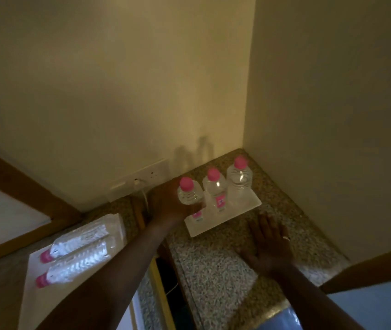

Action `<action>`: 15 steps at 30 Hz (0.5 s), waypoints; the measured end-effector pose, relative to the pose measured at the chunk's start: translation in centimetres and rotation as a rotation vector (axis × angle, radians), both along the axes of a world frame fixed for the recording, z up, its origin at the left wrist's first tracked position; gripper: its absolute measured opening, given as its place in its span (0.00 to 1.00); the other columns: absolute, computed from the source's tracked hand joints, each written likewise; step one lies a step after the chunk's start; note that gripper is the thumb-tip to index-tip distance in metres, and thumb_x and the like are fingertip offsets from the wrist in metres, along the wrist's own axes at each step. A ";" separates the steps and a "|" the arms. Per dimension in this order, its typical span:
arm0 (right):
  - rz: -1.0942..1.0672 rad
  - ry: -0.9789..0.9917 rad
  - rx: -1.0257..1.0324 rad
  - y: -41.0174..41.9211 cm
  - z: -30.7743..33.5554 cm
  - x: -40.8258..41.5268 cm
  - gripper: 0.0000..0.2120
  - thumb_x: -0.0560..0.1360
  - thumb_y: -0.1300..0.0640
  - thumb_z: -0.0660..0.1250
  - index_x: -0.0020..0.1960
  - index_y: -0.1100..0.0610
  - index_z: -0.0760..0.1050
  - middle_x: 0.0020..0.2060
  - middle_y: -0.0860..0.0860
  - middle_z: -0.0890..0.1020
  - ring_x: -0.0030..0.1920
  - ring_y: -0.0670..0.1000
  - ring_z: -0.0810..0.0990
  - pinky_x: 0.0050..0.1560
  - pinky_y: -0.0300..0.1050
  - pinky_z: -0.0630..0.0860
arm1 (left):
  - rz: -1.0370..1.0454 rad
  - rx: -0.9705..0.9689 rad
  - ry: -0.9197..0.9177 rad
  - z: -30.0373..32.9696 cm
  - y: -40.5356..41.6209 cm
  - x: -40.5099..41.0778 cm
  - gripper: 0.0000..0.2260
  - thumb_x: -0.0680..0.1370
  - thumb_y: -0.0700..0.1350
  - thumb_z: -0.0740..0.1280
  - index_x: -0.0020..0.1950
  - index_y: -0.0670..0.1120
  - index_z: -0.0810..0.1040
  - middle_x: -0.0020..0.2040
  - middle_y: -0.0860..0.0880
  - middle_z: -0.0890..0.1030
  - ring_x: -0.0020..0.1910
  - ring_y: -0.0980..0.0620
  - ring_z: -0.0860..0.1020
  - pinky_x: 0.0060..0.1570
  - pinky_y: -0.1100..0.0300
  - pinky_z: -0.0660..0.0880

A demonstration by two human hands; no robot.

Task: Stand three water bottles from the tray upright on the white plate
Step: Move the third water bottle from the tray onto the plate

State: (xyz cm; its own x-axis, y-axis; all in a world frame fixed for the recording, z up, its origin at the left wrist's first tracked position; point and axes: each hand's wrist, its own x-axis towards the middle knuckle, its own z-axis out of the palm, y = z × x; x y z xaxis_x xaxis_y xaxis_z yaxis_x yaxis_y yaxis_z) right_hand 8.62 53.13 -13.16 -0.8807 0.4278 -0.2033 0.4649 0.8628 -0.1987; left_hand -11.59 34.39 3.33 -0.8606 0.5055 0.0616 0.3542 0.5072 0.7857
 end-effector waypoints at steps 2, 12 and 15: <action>0.009 0.018 -0.001 -0.1 0.0 0.0 0.47 0.70 0.20 0.42 0.79 0.48 0.48 0.78 0.55 0.43 0.77 0.57 0.34 0.71 0.61 0.27 | -0.008 -0.022 -0.004 -0.7 0.7 0.1 0.26 0.60 0.48 0.84 0.50 0.63 0.76 0.47 0.56 0.81 0.50 0.58 0.79 0.47 0.60 0.77; 0.003 0.059 0.006 -0.3 0.2 0.2 0.47 0.71 0.21 0.44 0.79 0.50 0.49 0.78 0.56 0.42 0.77 0.57 0.33 0.73 0.64 0.32 | 0.036 0.003 -0.100 -1.8 1.7 0.1 0.29 0.62 0.42 0.83 0.60 0.39 0.77 0.56 0.42 0.82 0.55 0.45 0.81 0.55 0.45 0.78; -0.007 0.046 0.004 -0.1 0.0 0.1 0.47 0.71 0.21 0.44 0.79 0.50 0.48 0.78 0.56 0.42 0.77 0.57 0.33 0.74 0.65 0.34 | 0.014 -0.025 -0.101 -1.9 1.3 0.0 0.30 0.62 0.44 0.83 0.60 0.40 0.78 0.56 0.44 0.83 0.55 0.47 0.81 0.52 0.55 0.79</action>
State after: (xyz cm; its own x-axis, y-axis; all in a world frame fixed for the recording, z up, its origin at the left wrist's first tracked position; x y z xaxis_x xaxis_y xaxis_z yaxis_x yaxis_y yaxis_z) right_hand 8.72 53.03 -13.16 -0.8859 0.4352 -0.1609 0.4618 0.8603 -0.2160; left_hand -11.62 35.67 1.44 -0.8689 0.4935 -0.0385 0.2663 0.5317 0.8040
